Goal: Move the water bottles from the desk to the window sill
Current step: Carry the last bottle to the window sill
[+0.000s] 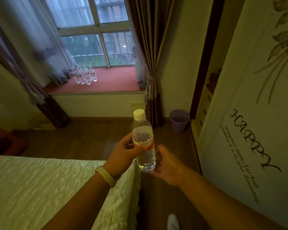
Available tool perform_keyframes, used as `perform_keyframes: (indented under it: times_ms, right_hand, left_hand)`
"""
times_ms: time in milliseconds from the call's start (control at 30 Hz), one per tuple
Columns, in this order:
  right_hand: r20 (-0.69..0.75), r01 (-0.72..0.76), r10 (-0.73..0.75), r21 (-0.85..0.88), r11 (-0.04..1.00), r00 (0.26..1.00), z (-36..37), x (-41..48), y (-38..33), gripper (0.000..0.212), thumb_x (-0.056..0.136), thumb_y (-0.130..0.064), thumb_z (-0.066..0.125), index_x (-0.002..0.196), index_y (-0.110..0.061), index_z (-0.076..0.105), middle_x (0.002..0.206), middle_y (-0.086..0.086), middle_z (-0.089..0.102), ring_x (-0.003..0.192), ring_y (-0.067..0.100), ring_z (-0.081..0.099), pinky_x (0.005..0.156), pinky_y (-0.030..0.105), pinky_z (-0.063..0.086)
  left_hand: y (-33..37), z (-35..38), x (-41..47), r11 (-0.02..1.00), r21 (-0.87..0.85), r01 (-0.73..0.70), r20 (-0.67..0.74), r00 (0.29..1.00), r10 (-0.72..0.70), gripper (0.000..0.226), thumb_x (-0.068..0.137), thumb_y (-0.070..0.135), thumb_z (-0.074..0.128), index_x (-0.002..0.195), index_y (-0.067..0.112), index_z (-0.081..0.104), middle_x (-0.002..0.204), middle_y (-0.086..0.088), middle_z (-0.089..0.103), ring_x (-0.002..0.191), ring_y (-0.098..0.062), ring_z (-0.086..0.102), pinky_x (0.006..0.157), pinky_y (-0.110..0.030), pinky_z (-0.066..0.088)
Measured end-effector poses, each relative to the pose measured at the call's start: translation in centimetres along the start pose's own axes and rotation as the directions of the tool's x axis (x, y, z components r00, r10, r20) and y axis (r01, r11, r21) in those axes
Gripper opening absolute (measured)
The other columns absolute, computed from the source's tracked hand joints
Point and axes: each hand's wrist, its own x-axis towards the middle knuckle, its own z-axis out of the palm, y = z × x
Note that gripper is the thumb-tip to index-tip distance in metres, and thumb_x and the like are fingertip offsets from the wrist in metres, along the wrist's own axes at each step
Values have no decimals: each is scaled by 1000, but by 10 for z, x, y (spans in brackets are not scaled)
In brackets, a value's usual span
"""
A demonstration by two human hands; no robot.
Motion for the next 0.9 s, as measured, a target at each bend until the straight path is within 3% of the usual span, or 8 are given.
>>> perform_keyframes:
  times_ms: [133,300,400,567,667,767,900]
  right_hand:
    - [43,1,-2,26,1000,999,-8,43,-63,24,97,-41,51,103,-22,64,103,9,69,91,26,66,70,38,54]
    - [98,38,-38,7,999,994,-16,85,-125,21,98,-38,50,105,-25,66,109,8,68,101,28,63,85,43,53]
    - [130,35,-34,-4,999,991,-16,104,-146,25,97,-39,53,113,-23,64,119,12,65,107,31,63,79,40,56]
    - [98,25,-22,-27,999,995,-12,150,-181,29,95,-39,56,117,-21,62,123,15,62,109,34,63,75,40,56]
    - [90,2,2,-41,999,996,-3,185,-194,26,94,-40,57,112,-23,64,120,15,64,106,33,65,79,42,57]
    - [62,-17,20,-49,999,998,9,226,-212,27,92,-42,59,111,-24,65,118,16,66,102,32,68,72,38,58]
    - [36,-28,31,-77,997,999,33,289,-245,33,89,-43,63,115,-22,63,119,17,65,103,34,68,79,42,57]
  left_hand:
    - [23,5,69,999,-36,-13,-35,999,11,44,76,22,79,118,25,68,114,-4,73,105,-22,70,81,-27,58]
    - [40,0,140,999,5,-47,-28,998,47,48,75,18,79,122,17,66,116,-9,72,108,-27,69,90,-38,57]
    - [44,-7,171,998,8,-56,-41,998,57,43,81,11,75,123,18,65,115,-7,73,107,-25,69,89,-36,57]
    - [42,-22,222,998,-20,-65,-46,997,64,43,75,18,80,116,24,69,113,-7,74,105,-25,70,84,-31,57]
    - [32,-40,253,998,-35,-51,-42,998,49,43,77,21,77,119,23,67,114,-8,73,106,-26,70,86,-35,58]
    - [21,-64,291,998,-66,-17,-46,999,14,43,77,22,78,119,22,67,114,-9,73,106,-28,70,86,-37,58]
    - [6,-105,352,995,-104,8,-70,997,-15,45,79,15,78,121,17,65,116,-11,72,108,-30,68,92,-48,55]
